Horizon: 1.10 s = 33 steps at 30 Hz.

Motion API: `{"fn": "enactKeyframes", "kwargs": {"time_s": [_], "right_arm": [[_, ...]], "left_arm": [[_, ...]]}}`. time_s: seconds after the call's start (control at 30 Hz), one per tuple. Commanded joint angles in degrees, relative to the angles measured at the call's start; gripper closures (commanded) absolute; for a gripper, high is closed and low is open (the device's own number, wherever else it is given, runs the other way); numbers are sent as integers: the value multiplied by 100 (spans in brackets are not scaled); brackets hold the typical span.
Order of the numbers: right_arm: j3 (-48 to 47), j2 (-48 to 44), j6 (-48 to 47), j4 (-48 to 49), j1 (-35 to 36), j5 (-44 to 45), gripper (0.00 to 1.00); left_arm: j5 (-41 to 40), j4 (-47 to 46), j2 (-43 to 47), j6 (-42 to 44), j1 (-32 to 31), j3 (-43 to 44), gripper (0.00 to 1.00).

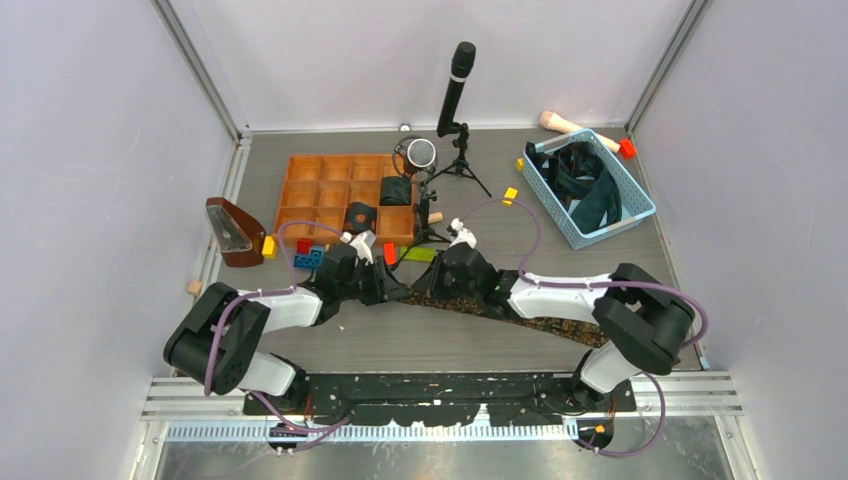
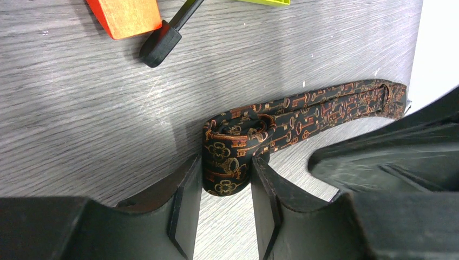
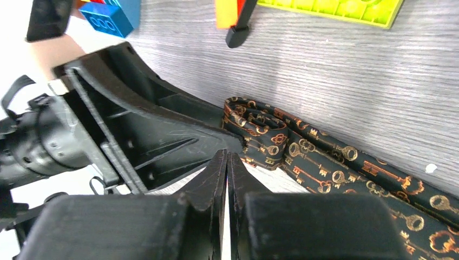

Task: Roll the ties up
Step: Roll the tie at the center of the board.

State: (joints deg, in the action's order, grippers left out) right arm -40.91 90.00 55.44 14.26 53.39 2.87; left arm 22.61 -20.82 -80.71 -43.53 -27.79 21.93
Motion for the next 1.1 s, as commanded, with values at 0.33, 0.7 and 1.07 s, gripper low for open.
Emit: {"fn": "enactKeyframes", "kwargs": {"time_s": [0.33,0.7,1.07], "right_arm": [[-2,-54,-85,-200,-4,143,90],[-86,480,13,178,-4,-145,90],[-101,576,22,235,-4,-150,90]], "left_arm": [[50,-107,-8,55,-24,48,61],[85,-93,47,87,-22,30,58],[279,-151,-23,189,-25,28,58]]}}
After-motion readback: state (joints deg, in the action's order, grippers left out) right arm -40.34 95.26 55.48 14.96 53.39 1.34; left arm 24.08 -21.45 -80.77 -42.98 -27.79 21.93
